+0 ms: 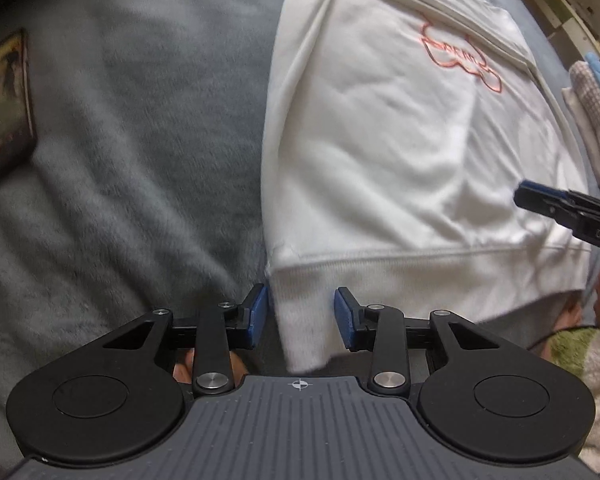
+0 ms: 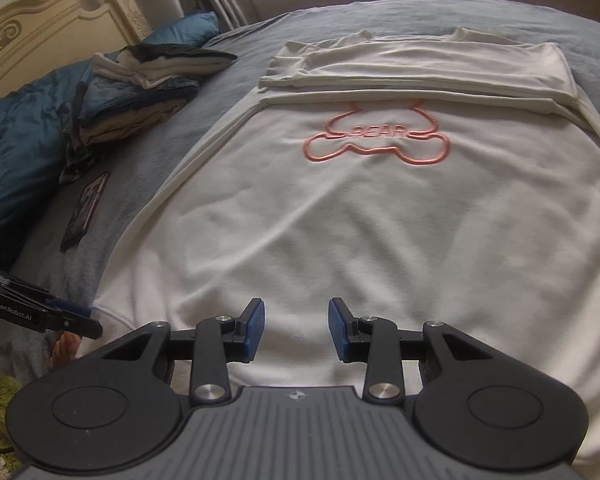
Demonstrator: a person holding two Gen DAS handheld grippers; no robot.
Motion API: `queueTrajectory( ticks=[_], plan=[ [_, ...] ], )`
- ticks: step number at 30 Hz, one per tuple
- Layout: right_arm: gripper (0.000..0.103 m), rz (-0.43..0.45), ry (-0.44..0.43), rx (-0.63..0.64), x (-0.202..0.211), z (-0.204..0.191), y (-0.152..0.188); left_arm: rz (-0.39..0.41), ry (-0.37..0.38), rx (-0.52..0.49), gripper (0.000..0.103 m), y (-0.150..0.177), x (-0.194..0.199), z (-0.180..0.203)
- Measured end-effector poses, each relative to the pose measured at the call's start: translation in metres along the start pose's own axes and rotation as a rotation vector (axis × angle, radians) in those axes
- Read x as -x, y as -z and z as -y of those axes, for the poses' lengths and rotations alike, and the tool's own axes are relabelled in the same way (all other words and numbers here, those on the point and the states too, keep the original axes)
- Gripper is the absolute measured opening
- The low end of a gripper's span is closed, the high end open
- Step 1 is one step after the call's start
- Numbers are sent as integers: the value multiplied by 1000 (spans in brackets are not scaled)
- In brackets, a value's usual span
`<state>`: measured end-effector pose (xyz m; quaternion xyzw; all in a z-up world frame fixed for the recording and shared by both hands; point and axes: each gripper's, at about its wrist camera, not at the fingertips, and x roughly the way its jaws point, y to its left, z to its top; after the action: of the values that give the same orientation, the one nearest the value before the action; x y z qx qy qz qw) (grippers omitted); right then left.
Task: Fold clothes
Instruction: 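Grasp the sweatshirt side edge near the hem with the left gripper, then grasp the hem corner with the right gripper while the left gripper holds the side edge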
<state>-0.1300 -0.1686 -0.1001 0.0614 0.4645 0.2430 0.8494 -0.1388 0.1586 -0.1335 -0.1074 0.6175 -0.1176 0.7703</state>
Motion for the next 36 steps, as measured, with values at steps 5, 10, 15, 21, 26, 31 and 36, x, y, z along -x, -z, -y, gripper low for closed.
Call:
queueTrajectory(
  ticks=[5,10,15,21,26,31,36],
  plan=[
    [37,-8,-59,87,-5,-18,-3,-14,21,-4,30,2,-3,3],
    [37,-25,-155,287,-13,-53,-2,-10,27,28,8,3,2,-2],
    [38,-67,-282,519,-21,-90,7,-2,59,68,4,2,7,-5],
    [42,-94,-390,705,-35,-133,22,-10,131,153,2,-3,12,-14],
    [43,-89,-426,763,-44,-154,28,-16,202,234,2,-7,18,-22],
    [58,-67,-401,823,-45,-166,38,-32,230,272,2,-11,18,-25],
    [58,-33,-339,875,-48,-173,47,-34,264,304,2,-14,18,-27]
  ],
)
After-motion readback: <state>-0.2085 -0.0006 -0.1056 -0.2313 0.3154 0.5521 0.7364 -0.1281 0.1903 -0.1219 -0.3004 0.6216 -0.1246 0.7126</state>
